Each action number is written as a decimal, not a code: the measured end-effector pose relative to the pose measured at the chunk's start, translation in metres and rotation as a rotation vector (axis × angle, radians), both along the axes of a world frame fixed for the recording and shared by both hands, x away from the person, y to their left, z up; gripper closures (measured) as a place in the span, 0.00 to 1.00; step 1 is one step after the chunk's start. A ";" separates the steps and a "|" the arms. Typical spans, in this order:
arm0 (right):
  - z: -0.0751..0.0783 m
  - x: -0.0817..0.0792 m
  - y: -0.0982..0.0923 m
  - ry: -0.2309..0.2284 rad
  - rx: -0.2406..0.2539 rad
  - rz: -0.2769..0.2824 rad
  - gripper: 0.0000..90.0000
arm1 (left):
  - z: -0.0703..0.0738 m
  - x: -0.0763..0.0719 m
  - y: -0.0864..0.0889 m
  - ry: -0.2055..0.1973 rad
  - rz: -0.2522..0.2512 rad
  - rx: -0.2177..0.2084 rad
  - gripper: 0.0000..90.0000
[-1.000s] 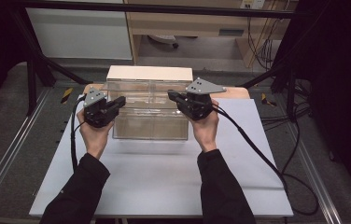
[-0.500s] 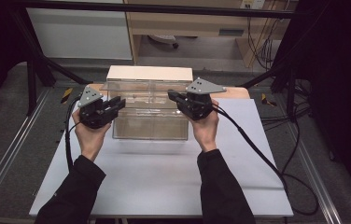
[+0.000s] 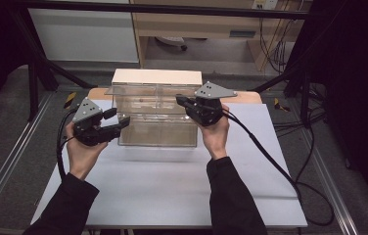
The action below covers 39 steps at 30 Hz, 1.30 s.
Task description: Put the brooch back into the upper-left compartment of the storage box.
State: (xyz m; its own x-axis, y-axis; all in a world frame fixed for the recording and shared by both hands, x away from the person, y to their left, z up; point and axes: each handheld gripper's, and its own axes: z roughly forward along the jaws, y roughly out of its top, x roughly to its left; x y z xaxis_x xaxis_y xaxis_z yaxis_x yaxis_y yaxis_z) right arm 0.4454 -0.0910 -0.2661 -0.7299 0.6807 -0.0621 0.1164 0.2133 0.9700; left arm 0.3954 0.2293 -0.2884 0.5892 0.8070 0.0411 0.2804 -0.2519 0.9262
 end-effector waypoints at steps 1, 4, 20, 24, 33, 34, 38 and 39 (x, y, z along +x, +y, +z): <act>0.000 0.000 0.000 0.001 0.001 0.000 1.00 | -0.001 -0.002 0.000 0.006 -0.004 0.006 0.41; 0.000 0.000 0.000 -0.001 -0.001 -0.001 1.00 | -0.007 -0.007 0.001 0.014 -0.012 0.032 0.36; 0.000 0.000 0.000 0.001 0.003 -0.001 1.00 | -0.045 -0.034 0.016 0.063 -0.028 0.030 0.17; 0.000 0.000 0.000 0.004 0.006 -0.001 1.00 | -0.056 -0.038 0.021 0.079 -0.024 0.041 0.14; 0.000 0.000 0.000 0.003 0.009 -0.002 1.00 | -0.082 -0.046 0.028 0.111 -0.021 0.079 0.10; 0.000 0.000 0.000 0.003 0.009 -0.003 1.00 | -0.086 -0.048 0.029 0.133 -0.013 0.073 0.10; 0.000 0.000 0.000 0.003 0.010 -0.003 1.00 | -0.097 -0.049 0.034 0.132 -0.008 0.090 0.09; 0.000 0.000 0.000 0.003 0.007 -0.002 1.00 | -0.100 -0.049 0.035 0.140 -0.007 0.093 0.09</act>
